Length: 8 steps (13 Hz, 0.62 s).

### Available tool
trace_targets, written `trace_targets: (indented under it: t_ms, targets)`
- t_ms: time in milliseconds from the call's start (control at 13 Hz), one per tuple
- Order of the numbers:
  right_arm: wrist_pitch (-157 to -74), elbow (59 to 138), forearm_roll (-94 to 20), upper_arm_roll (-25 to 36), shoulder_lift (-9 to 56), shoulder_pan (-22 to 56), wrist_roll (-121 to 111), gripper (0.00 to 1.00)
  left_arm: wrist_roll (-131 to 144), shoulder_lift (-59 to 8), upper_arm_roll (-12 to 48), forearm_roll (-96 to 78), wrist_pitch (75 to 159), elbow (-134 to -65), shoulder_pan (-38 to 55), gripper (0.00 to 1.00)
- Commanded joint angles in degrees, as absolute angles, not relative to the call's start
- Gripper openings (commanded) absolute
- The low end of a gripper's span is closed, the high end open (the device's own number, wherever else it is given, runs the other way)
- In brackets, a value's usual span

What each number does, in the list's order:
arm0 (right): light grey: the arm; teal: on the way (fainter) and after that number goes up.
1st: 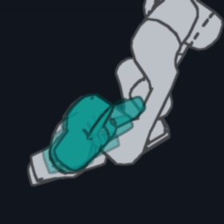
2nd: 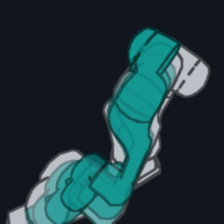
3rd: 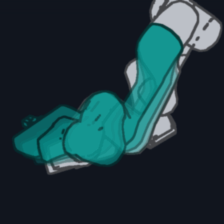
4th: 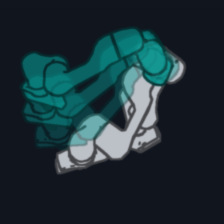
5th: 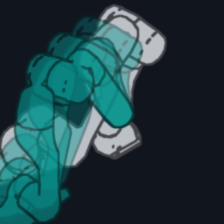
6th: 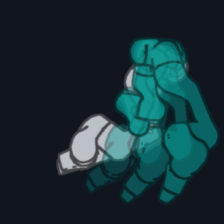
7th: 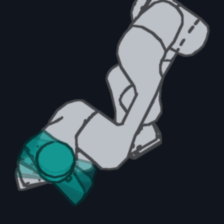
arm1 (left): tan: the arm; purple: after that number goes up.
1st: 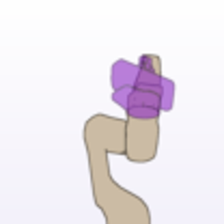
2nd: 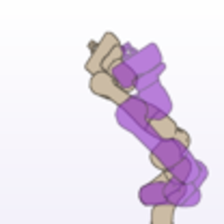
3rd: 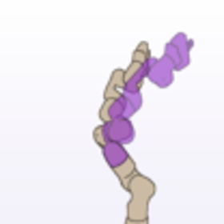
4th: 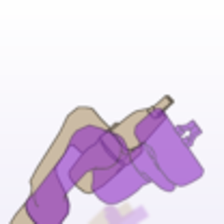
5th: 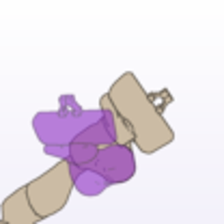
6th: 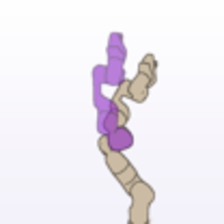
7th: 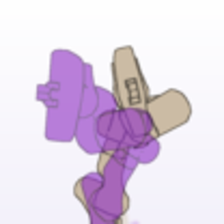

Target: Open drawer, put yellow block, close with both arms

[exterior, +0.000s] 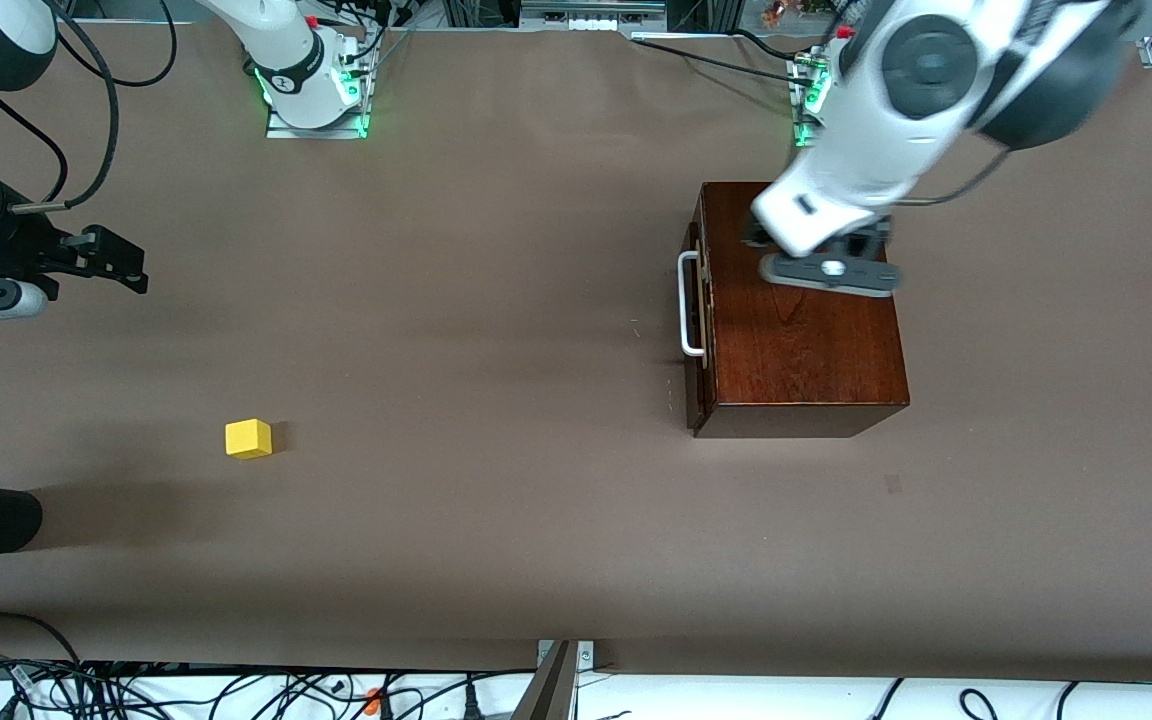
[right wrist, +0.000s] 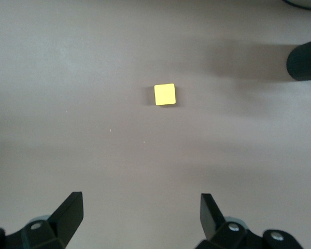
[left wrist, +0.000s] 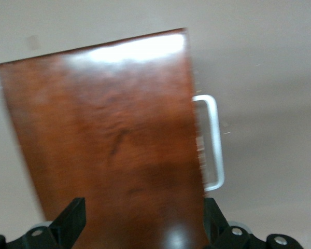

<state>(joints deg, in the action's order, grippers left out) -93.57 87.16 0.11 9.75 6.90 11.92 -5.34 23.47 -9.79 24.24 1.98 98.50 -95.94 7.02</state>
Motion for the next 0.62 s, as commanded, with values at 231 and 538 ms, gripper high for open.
trace_targets:
  t_ms: [231,538]
  targets:
    - [-93.52,88.33,-2.89,10.19,5.62,11.6,-6.59,1.0,40.22,-20.73,25.93,15.08,106.17,-94.04,17.56,1.0]
    - [-93.43,88.33,-2.9,10.2,5.54,11.6,-6.59,1.0,44.3,-24.51,25.84,20.65,106.35,-94.83,20.04,1.0]
